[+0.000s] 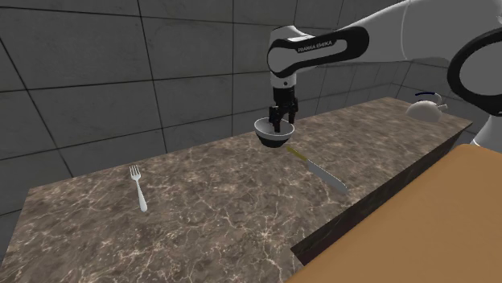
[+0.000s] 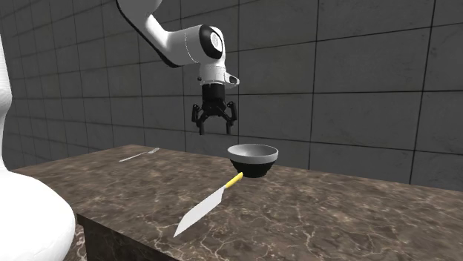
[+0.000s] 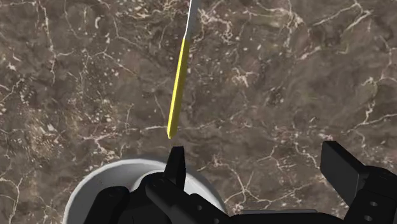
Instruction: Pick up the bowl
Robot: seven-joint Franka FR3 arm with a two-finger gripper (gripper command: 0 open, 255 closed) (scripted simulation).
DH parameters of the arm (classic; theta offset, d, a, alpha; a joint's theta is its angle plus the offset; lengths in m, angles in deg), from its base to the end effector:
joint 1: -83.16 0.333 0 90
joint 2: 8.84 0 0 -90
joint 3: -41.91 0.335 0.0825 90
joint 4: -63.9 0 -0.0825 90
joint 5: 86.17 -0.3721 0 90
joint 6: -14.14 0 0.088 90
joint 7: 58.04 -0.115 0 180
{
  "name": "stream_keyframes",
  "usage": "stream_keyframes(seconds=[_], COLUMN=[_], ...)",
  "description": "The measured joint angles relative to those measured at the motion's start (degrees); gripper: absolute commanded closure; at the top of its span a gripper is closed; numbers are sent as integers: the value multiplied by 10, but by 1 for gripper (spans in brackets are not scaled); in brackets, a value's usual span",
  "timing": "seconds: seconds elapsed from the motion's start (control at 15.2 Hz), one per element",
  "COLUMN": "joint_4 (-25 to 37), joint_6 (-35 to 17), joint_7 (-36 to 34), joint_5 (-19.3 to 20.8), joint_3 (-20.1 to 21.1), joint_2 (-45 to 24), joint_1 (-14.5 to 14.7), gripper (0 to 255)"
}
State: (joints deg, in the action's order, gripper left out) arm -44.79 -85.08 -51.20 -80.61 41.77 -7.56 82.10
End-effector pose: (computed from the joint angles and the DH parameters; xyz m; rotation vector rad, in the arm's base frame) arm 0.5253 -0.0206 0.5112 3.0434 0.1841 -0.2279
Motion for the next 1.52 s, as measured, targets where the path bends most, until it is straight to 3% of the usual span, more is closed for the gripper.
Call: stream_keyframes(seconds=[0.59,1.12,1.19,1.52], joint_4=[240,227,225,223], joint_6=[30,-13,-16,-20], joint_7=[0,-6,-6,-6], joint_5=[11,13,13,13], joint_3=[1,1,1,1], joint_2=[-211,-242,-243,-243], joint_1=[4,5,5,4], gripper=[0,0,255,255])
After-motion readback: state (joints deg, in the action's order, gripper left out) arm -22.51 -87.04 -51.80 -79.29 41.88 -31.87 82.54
